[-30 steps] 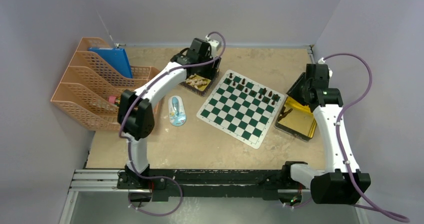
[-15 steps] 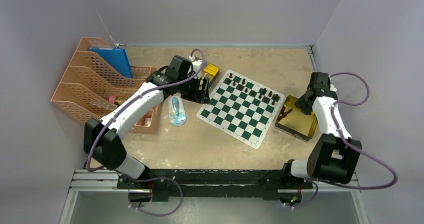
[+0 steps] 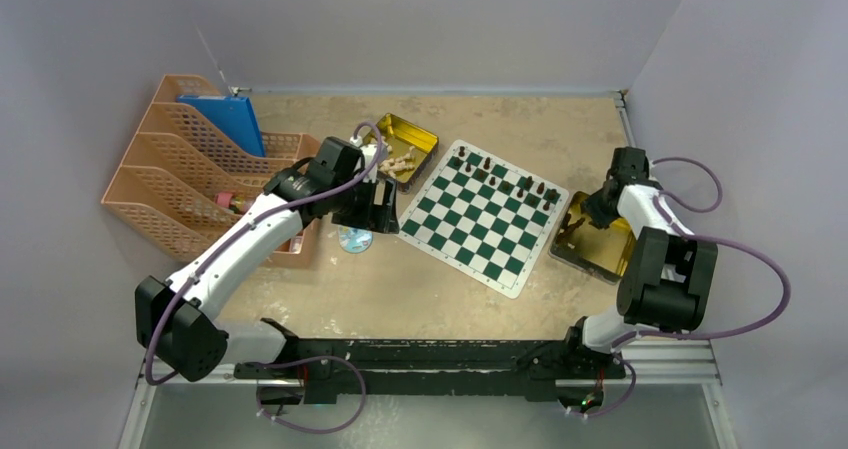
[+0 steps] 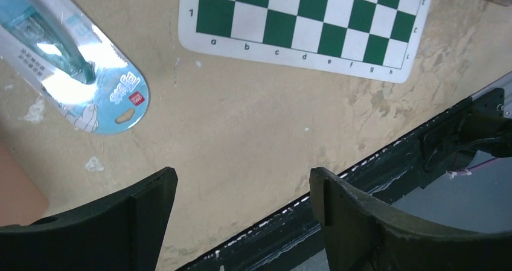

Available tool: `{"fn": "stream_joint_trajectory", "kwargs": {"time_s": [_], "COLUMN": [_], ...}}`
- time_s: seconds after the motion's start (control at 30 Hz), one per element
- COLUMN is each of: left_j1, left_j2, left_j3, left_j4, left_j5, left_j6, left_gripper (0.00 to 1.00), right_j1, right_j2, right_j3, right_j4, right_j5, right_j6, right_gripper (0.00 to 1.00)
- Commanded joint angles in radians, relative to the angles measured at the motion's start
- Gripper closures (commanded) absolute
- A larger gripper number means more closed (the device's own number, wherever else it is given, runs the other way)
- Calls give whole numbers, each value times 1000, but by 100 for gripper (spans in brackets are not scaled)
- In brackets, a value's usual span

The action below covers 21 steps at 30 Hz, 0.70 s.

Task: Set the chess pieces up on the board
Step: Pick up the chess piece from the storage box.

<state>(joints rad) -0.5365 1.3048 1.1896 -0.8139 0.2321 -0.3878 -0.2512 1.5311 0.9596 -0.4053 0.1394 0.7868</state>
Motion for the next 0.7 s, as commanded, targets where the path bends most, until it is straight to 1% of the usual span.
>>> {"fn": "stream_joint_trajectory", "kwargs": {"time_s": [0.0,0.27,0.5,0.67], "left_j1": [10,10,10,9], "left_j2": [-45,-45,-60,-67], "left_j3": [-20,-1,3,14], "left_j4": [-6,14,3,-9], "left_j5": [-18,41,36,47], "left_j6": [-24,12,23,20], "left_gripper": [19,23,25,27], "right_j1": [-4,-4,-4,-5], "right_j2": [9,51,88,102], "right_j3": [-2,-13,-33,-33], "right_j4": [37,58,82,85], "right_j5": [-9,-15,-8,17], "right_j6": [49,73,74,74], "right_gripper": [66,66,67,70]}}
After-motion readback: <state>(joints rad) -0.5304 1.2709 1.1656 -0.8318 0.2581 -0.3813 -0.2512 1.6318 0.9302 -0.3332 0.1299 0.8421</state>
